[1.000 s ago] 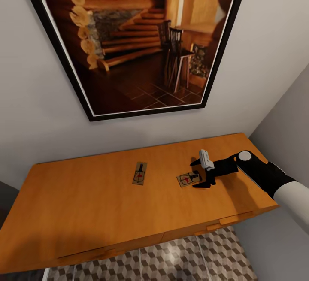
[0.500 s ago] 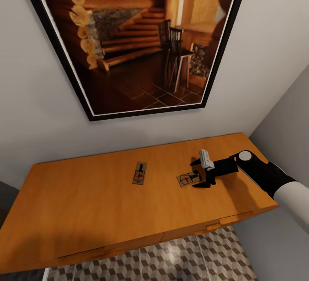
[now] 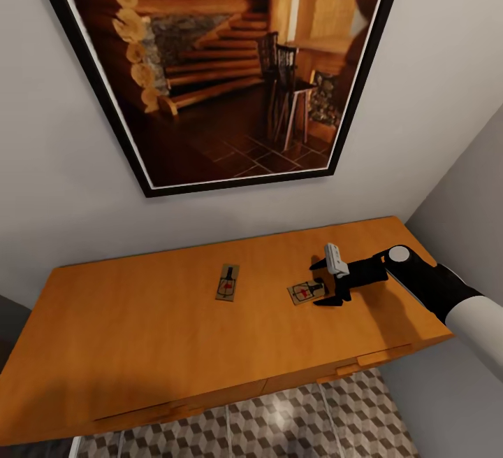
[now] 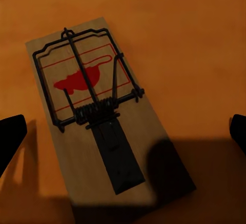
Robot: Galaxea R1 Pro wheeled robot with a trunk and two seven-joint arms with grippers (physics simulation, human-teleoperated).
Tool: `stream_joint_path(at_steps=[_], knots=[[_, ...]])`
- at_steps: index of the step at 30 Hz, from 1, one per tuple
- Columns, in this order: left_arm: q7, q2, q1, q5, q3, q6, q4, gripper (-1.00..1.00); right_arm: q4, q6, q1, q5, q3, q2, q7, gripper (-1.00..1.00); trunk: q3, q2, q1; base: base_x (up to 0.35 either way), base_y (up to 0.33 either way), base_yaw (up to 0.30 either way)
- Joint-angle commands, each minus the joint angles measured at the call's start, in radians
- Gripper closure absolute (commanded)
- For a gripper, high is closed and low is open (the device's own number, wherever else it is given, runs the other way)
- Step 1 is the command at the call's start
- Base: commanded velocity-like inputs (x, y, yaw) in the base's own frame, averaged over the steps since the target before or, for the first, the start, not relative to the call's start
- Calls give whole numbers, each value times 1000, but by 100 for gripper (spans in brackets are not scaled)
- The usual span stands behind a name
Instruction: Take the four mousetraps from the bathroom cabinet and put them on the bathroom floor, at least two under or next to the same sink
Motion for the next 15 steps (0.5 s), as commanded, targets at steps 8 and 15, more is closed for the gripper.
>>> stream_joint_path(at_steps=[8, 15], knots=[[2, -1, -1, 7, -9, -6, 1, -100, 9, -10, 0, 4, 12, -2, -2, 100, -2, -1, 1, 0, 0, 0], [2, -1, -1, 7, -9, -6, 1, -100, 11, -9, 0, 4, 12, -1, -3, 100, -2, -1, 1, 0, 0, 0]])
